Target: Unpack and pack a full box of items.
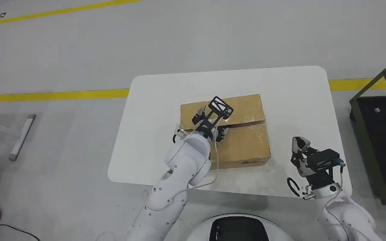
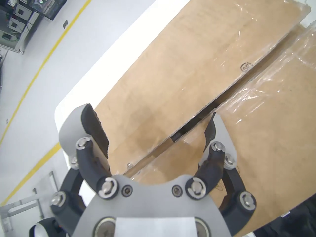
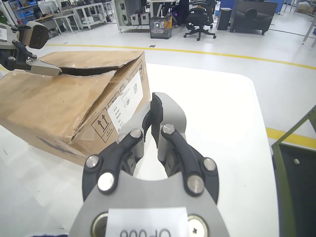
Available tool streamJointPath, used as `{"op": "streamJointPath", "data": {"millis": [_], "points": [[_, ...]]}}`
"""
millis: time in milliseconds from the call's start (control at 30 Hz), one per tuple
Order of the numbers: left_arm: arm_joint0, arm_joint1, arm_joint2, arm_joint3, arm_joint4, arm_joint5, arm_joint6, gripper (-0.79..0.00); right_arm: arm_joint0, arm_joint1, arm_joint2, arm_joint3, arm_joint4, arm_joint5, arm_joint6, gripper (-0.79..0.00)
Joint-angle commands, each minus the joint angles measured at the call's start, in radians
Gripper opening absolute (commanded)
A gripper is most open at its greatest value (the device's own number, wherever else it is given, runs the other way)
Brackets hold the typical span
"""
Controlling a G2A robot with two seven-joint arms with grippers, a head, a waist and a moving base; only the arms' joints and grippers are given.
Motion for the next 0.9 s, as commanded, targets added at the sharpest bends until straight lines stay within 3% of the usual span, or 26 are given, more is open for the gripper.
{"op": "streamJointPath", "data": {"millis": [0,200,233,333,367,400,433,867], "points": [[-0.003,-0.001,0.001,0.001,0.004,-0.009,-0.006,0.000,0.003,0.000,0.000,0.002,0.002,0.000,0.000,-0.785],[-0.008,-0.003,0.011,0.033,0.065,-0.010,0.015,0.000,0.008,0.001,-0.001,0.005,0.001,0.003,0.000,-0.785],[-0.010,-0.004,0.013,0.039,0.077,-0.011,0.019,-0.058,0.008,0.001,-0.001,0.005,0.002,0.003,0.000,-0.785],[-0.010,-0.005,0.020,0.054,0.108,-0.009,0.039,-0.449,0.009,0.001,0.000,0.006,0.000,0.006,0.001,-0.785],[-0.009,-0.006,0.021,0.056,0.108,-0.006,0.044,-0.508,0.009,0.002,0.000,0.006,0.000,0.006,0.001,-0.785],[-0.009,-0.007,0.021,0.055,0.110,-0.003,0.051,-0.686,0.009,0.002,0.001,0.006,0.003,0.008,0.000,-0.785],[-0.007,-0.008,0.021,0.053,0.112,0.001,0.060,-0.785,0.009,0.002,0.001,0.006,0.003,0.008,0.000,-0.785],[0.043,-0.008,0.007,0.010,0.104,-0.047,0.136,-0.785,0.005,0.002,0.001,0.002,0.011,0.022,-0.003,-0.785]]}}
